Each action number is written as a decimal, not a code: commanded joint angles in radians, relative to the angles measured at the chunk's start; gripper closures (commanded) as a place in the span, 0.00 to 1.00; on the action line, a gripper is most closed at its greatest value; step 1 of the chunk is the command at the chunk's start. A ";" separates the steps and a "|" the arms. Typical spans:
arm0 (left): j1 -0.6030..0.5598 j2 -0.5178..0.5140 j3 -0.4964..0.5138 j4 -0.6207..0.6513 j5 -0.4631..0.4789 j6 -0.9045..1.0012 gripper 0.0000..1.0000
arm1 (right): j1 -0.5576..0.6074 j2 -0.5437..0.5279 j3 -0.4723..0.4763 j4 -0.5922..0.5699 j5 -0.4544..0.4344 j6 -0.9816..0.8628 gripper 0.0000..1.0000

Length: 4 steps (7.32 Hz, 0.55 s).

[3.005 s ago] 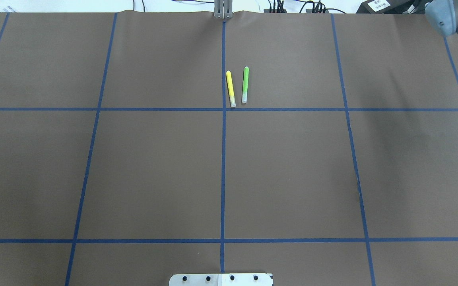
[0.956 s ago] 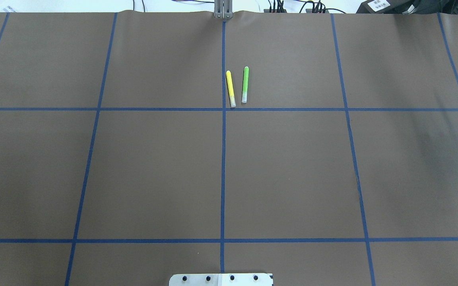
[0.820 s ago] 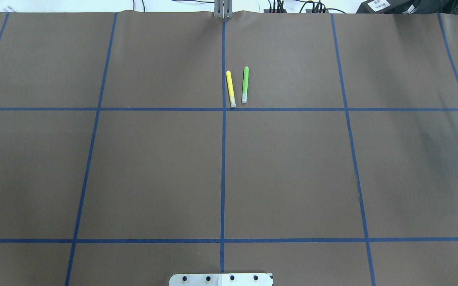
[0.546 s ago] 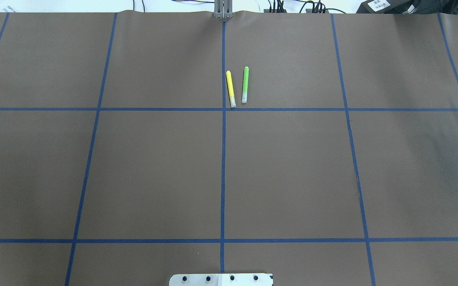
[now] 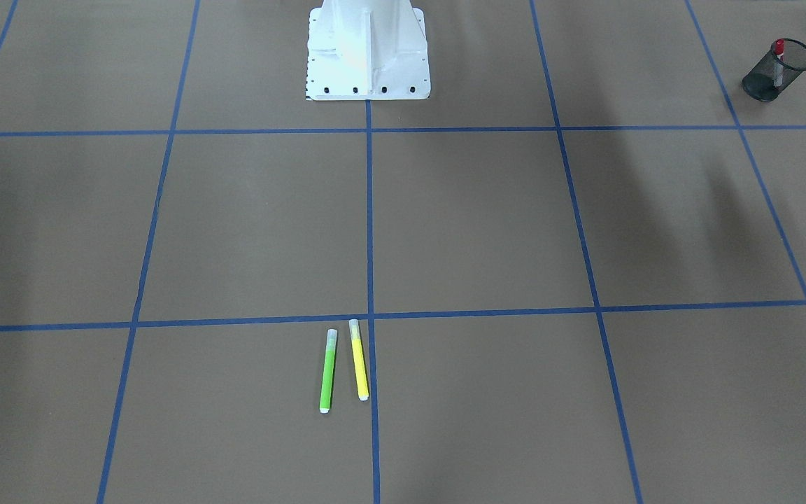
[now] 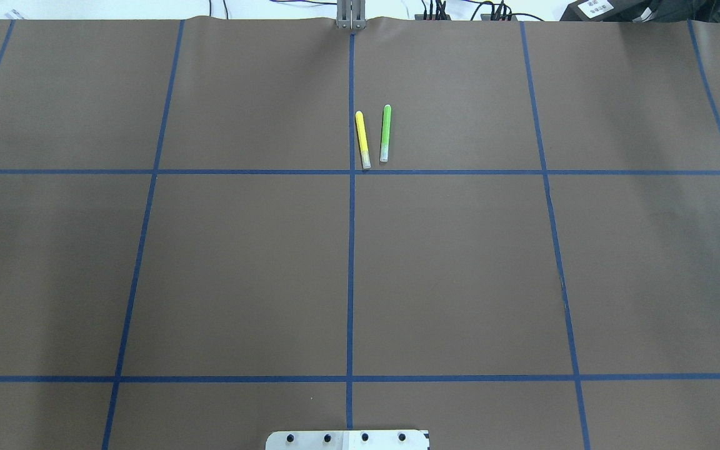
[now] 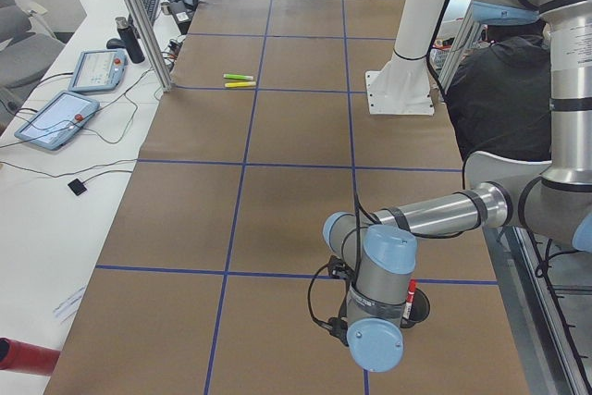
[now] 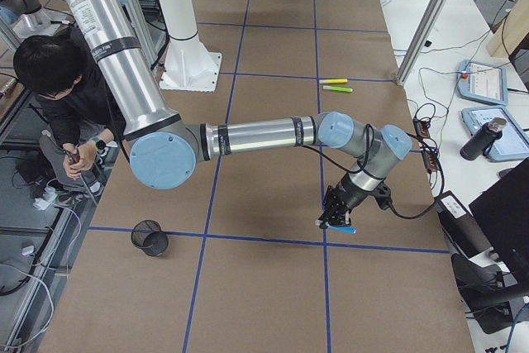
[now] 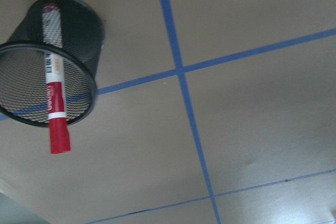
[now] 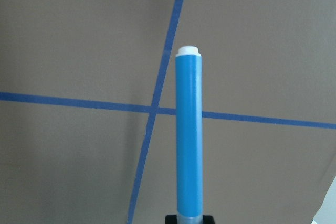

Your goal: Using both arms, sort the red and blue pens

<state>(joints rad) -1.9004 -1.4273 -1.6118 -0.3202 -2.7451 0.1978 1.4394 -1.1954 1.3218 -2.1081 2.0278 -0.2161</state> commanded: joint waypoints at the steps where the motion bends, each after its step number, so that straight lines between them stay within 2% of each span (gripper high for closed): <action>1: 0.003 -0.116 -0.005 -0.128 -0.001 0.005 0.00 | 0.028 -0.117 0.072 -0.029 0.003 -0.098 1.00; 3: 0.003 -0.134 -0.028 -0.427 -0.002 -0.079 0.00 | 0.076 -0.157 0.077 -0.103 0.044 -0.179 1.00; 4: 0.003 -0.140 -0.061 -0.600 0.007 -0.174 0.00 | 0.105 -0.165 0.080 -0.192 0.055 -0.269 1.00</action>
<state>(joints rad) -1.8977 -1.5550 -1.6430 -0.7223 -2.7454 0.1195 1.5090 -1.3433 1.3963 -2.2123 2.0623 -0.3969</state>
